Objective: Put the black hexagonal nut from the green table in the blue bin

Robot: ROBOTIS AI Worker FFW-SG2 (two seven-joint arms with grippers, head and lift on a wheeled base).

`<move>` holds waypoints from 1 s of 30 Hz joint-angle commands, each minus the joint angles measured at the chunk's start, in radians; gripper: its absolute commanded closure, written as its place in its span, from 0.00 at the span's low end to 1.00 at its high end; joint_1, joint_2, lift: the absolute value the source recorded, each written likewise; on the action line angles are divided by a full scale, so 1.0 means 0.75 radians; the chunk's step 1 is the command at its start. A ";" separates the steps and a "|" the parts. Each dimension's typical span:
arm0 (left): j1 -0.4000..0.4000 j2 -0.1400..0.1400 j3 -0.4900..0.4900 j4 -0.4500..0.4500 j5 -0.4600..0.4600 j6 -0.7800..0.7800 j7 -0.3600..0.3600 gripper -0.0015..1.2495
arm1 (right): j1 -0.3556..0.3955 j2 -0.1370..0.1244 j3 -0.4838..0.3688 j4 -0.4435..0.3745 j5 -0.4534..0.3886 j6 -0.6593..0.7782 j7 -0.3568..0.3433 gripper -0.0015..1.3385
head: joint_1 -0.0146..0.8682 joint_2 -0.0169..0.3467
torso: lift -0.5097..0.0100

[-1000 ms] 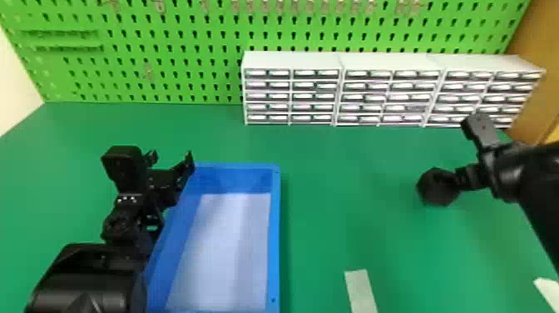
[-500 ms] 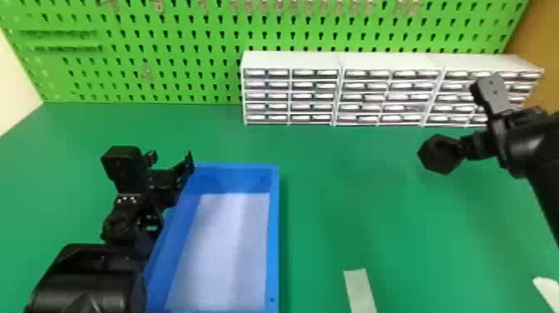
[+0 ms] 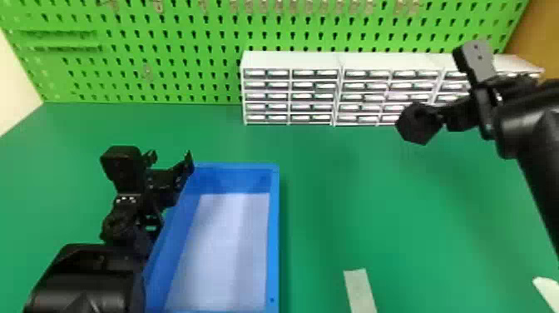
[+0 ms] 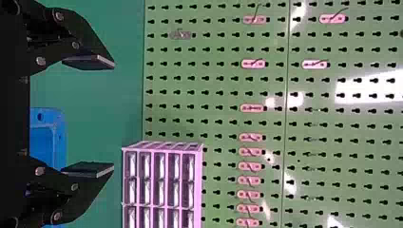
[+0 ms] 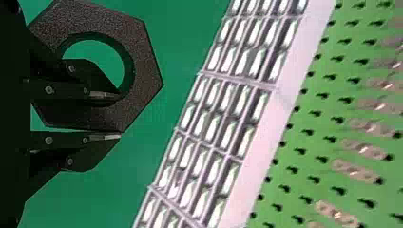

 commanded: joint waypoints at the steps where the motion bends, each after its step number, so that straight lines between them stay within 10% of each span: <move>1: 0.001 0.000 0.002 -0.002 0.000 0.000 0.000 0.39 | 0.005 0.010 0.043 -0.092 -0.039 0.015 0.004 0.75 | 0.79 0.19 | 0.80; 30: 0.003 0.004 0.006 -0.004 0.004 0.000 0.000 0.39 | 0.005 0.053 0.371 -0.489 -0.386 0.041 0.017 0.75 | 0.79 0.19 | 0.80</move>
